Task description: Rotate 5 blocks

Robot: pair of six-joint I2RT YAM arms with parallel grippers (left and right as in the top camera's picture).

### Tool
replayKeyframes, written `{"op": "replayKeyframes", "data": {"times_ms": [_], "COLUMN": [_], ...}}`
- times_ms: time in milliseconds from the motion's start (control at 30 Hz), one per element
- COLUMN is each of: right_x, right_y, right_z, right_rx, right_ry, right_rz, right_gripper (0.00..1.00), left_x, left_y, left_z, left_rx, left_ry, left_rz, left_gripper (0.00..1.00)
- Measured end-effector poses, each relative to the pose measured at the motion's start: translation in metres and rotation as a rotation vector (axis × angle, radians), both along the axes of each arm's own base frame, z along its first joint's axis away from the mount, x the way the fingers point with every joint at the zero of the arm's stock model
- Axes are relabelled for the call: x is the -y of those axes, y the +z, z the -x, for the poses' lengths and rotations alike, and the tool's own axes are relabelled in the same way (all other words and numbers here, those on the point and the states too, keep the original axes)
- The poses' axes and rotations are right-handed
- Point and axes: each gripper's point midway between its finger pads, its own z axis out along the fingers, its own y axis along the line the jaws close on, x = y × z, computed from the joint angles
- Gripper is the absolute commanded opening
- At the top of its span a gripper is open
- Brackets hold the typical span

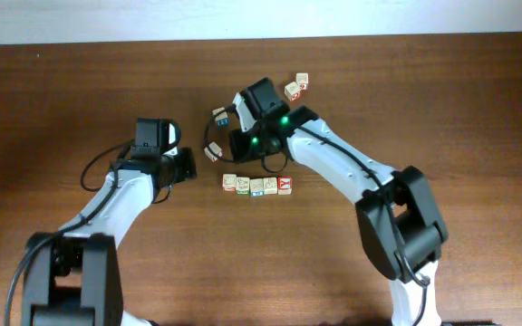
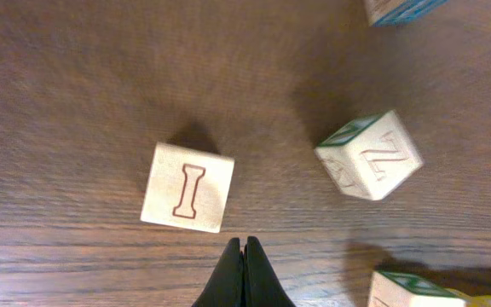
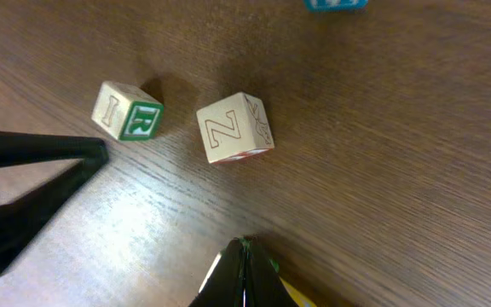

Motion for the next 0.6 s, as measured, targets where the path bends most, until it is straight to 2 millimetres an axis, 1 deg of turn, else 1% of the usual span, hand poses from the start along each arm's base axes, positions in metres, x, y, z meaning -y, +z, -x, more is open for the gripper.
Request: {"op": "replayKeyframes", "data": {"times_ms": [133,200,367,600], "right_x": [-0.016,-0.019,-0.017,-0.022], "right_y": [-0.024,-0.032,-0.04,-0.042], "right_z": [0.004,0.006,0.015,0.023], "right_rx": [-0.002,-0.011,-0.049,-0.058], "right_ry": [0.021,0.028,0.03,0.048], "right_rz": [0.011,0.017,0.042,0.049], "right_gripper": [0.04,0.04,0.04,0.04], "left_x": [0.0,0.0,-0.001,-0.001], "left_y": [0.048,0.057,0.055,0.055], "left_z": [-0.011,-0.014,-0.011,-0.01], "left_rx": [0.131,0.157,0.142,0.139], "left_ry": [-0.017,-0.019,-0.02,-0.02], "left_rz": [-0.011,-0.011,-0.016,-0.016], "left_gripper": [0.0,0.0,0.0,0.0]}}
